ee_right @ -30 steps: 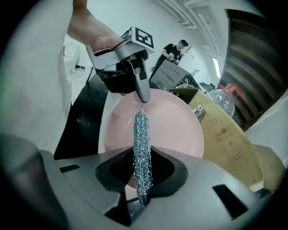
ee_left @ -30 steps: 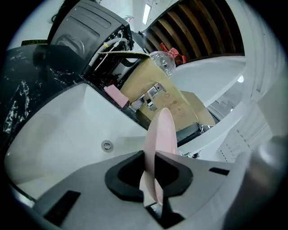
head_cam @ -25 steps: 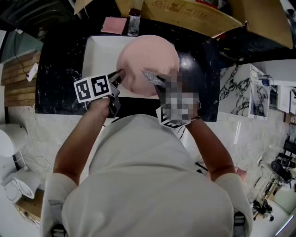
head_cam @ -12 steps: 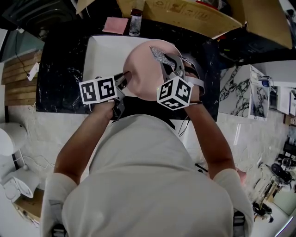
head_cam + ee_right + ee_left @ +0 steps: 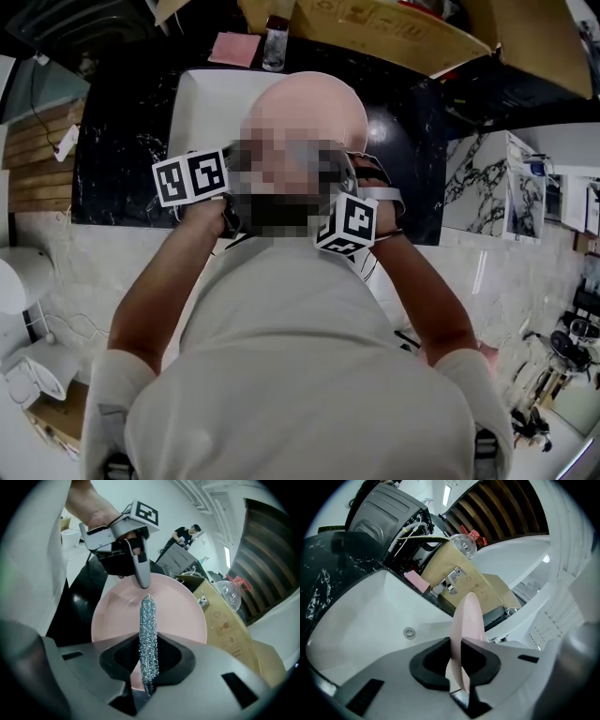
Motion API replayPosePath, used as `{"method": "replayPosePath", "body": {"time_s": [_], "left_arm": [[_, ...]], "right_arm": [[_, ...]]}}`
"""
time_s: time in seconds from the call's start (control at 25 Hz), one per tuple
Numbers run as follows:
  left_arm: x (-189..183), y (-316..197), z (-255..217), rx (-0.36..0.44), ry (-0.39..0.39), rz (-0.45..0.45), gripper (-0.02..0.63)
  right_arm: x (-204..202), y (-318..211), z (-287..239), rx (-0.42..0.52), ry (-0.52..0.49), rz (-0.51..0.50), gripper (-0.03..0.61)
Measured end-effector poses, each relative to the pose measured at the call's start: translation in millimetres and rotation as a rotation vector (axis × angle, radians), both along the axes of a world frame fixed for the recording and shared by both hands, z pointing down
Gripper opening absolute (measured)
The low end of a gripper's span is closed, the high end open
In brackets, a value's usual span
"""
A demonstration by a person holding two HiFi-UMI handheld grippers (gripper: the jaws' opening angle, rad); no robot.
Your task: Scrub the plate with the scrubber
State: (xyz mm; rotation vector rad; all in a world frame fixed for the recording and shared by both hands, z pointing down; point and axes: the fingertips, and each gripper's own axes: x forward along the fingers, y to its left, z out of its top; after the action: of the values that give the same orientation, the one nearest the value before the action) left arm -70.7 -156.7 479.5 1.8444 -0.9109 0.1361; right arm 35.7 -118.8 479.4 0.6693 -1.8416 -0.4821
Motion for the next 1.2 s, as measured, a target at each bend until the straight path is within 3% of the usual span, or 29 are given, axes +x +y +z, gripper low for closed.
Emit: {"method": "replayPosePath", "body": {"time_s": [0.2,0.32,0.52,0.8,0.92,1.2], "left_arm": [[-4.0,-6.3,-1.8,0.016,-0.024,-0.002,0.04],[-2.9,-4.8,1.6,0.013,-0.046,0.008,0.034],[3.2,-0.2,1.6,0.011,-0.041,0.02,0.028],[16.5,8.2,-2.1,0.016,-0.045,0.06,0.031],[19.3,10.0,-4.0,0.023,-0.041,0.07,0.034],[12.8,3.7,-6.4,0.032,-0.037,0.051,0.037]], "right_arm": [[-6.8,30.6,12.7,-0.13,-0.008,-0.056,0.077],[-5.2,23.7,-0.1,-0.147,-0.063,-0.031,0.077],[6.0,-23.8,-41.7,-0.041,-0.136,0.072,0.077],[20.0,-74.2,-60.0,0.086,-0.102,0.194,0.077],[14.2,-70.0,-49.8,0.083,-0.054,0.163,0.077],[-8.3,-23.3,-22.9,0.05,0.046,-0.02,0.077]]}}
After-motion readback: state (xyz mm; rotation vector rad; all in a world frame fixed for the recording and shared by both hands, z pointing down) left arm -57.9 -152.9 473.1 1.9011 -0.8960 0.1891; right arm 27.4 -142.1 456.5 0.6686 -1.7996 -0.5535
